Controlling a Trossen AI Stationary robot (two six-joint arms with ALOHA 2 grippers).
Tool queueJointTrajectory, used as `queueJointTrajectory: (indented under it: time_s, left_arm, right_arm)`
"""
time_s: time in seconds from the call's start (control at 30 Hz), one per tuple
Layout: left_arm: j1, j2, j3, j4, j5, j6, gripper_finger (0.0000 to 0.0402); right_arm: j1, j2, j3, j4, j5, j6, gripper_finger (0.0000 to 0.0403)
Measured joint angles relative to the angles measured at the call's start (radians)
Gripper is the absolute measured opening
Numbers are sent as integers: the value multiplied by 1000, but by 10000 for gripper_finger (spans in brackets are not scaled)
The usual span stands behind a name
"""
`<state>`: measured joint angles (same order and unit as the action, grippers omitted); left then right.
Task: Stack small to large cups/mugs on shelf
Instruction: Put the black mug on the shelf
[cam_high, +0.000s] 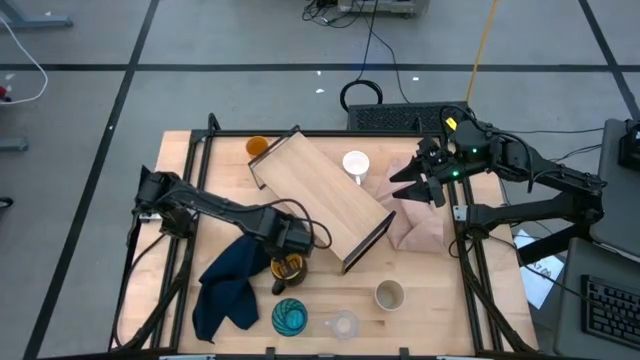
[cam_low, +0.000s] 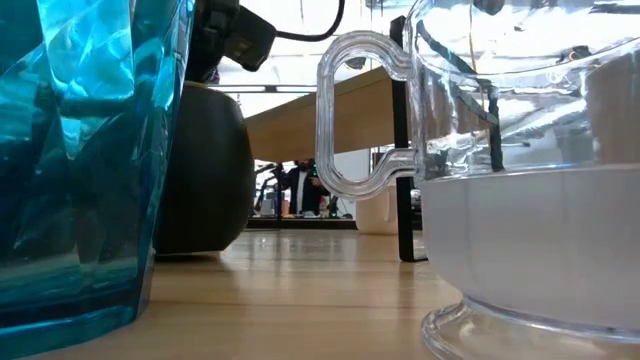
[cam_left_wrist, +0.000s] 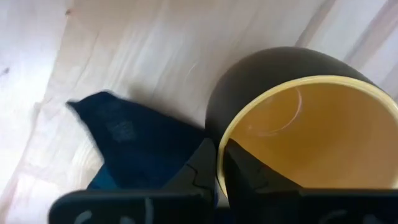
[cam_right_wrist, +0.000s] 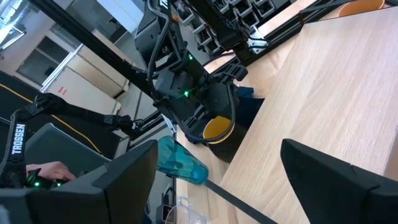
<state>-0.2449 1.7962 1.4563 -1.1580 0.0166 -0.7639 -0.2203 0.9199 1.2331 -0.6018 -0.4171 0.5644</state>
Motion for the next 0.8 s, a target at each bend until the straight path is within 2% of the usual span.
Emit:
queueJointTrajectory:
  time_s: [0.3, 0.5, 0.8]
  left_arm:
    - [9, 0, 0, -18, 24, 28, 11]
    - [9, -12, 0, -32, 82, 33, 8]
    - [21, -124, 0, -87, 92, 3, 6]
  right_arm:
    - [0, 0, 0, 0, 0, 0, 331]
    - [0, 0, 0, 0, 0, -1, 331]
    - [0, 0, -12, 5, 1, -8, 331]
